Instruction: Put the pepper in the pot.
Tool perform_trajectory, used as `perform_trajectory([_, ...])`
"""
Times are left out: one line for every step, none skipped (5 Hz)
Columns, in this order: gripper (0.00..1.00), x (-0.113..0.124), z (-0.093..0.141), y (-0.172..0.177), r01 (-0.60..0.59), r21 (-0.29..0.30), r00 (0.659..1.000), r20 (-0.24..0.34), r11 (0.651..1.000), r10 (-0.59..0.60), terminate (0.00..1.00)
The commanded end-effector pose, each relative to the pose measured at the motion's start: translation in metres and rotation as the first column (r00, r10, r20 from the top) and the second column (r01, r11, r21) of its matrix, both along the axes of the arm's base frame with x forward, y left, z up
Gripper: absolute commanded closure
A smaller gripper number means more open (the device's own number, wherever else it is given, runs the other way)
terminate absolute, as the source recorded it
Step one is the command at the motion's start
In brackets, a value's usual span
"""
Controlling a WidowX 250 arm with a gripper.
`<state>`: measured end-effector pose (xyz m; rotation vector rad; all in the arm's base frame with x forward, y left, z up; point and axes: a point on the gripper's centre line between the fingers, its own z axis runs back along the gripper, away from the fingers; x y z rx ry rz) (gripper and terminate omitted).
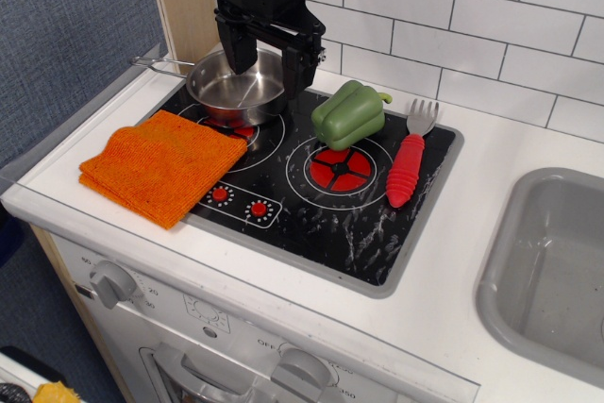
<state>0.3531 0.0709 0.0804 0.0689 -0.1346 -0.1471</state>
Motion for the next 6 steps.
perform_trajectory([0.00, 0.000, 0.000, 0.000, 0.000, 0.000, 1.000, 0.000, 1.000, 0.000, 0.00])
perform_trajectory([0.00, 0.006, 0.003, -0.021, 0.063, -0.015, 0.998, 0.014, 0.998, -0.063, 0.00])
perform_trajectory([0.00, 0.010, 0.003, -0.037, 0.104, -0.035, 0.994, 0.026, 0.994, -0.103, 0.00])
perform_trajectory([0.00, 0.018, -0.002, -0.045, 0.114, -0.058, 0.993, 0.017, 0.992, -0.113, 0.00])
perform_trajectory([0.00, 0.031, -0.010, -0.045, 0.106, -0.049, 0.994, -0.005, 0.993, -0.106, 0.00])
perform_trajectory([0.00, 0.038, -0.021, -0.039, 0.092, -0.020, 0.995, -0.039, 0.996, -0.092, 0.00])
